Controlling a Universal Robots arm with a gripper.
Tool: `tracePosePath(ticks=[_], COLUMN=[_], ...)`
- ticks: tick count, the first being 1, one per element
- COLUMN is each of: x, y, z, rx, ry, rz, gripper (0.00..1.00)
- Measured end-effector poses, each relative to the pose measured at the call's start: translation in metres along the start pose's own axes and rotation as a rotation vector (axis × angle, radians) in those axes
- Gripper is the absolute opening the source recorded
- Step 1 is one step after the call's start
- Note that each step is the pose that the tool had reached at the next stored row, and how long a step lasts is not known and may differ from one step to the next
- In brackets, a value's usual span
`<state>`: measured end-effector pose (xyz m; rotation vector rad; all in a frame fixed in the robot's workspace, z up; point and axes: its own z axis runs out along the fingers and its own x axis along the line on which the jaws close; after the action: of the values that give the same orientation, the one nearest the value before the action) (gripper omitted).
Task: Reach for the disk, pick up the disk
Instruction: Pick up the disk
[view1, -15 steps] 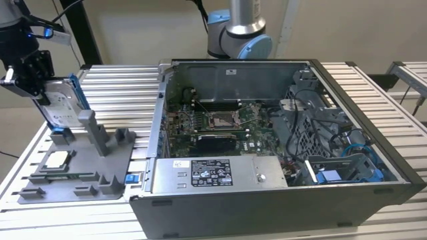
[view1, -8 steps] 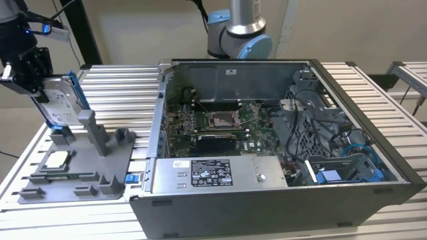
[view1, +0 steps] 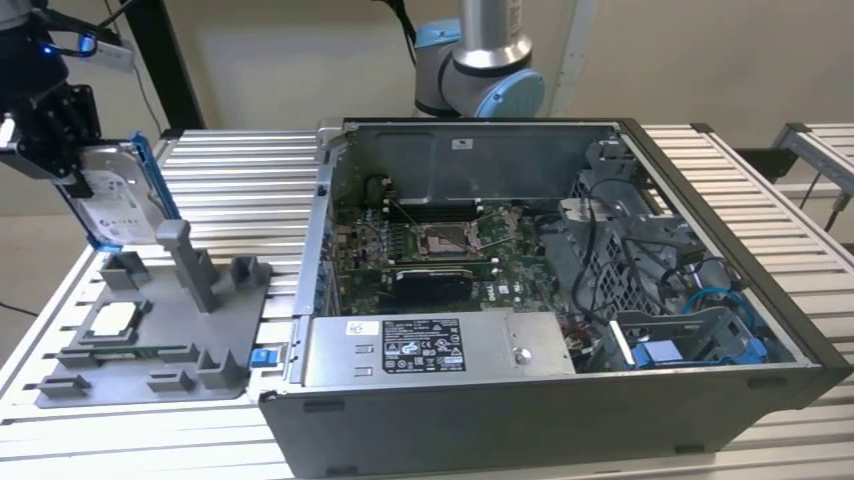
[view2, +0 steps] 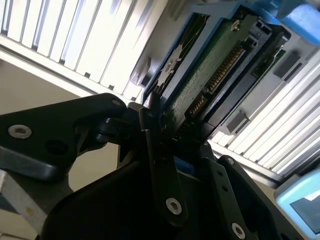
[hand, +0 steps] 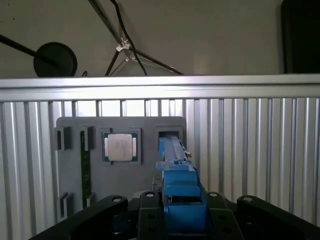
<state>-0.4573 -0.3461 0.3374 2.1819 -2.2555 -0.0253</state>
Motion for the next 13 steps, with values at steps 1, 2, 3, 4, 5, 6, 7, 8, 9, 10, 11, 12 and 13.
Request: tracePosePath(ticks=[1, 2, 3, 4, 5, 6, 7, 8, 9, 10, 11, 12, 13], x=[0.0, 0.0, 0.0, 0.0, 0.0, 0.0, -0.0001, -0.0001, -0.0001, -0.0002, -0.0003, -0.0003, -0.0003], y=[0.0, 0.0, 0.0, 0.0001, 0.0001, 0.0001, 0.0001, 0.0001, 0.0002, 0.0002, 0.0003, 0.0003, 0.0003], z=[-0.0015, -0.0028, -0.0044, -0.0059, -0.0073, -0.0088, -0.0103, -0.0117, -0.0131, -0.0146, -0.016, -0.0174, -0.0188], rx=[0.0, 0.0, 0.0, 0.0, -0.0001, -0.0001, -0.0001, 0.0, 0.0, 0.0, 0.0, 0.0, 0.0], ry=[0.0, 0.0, 0.0, 0.0, 0.0001, 0.0, 0.0, 0.0, 0.0, 0.0, 0.0, 0.0, 0.0], rz=[0.0, 0.0, 0.0, 0.0, 0.0, 0.0, 0.0, 0.0, 0.0, 0.0, 0.0, 0.0, 0.0], gripper=[0.0, 0.0, 0.0, 0.0, 0.0, 0.0, 0.0, 0.0, 0.0, 0.0, 0.0, 0.0, 0.0])
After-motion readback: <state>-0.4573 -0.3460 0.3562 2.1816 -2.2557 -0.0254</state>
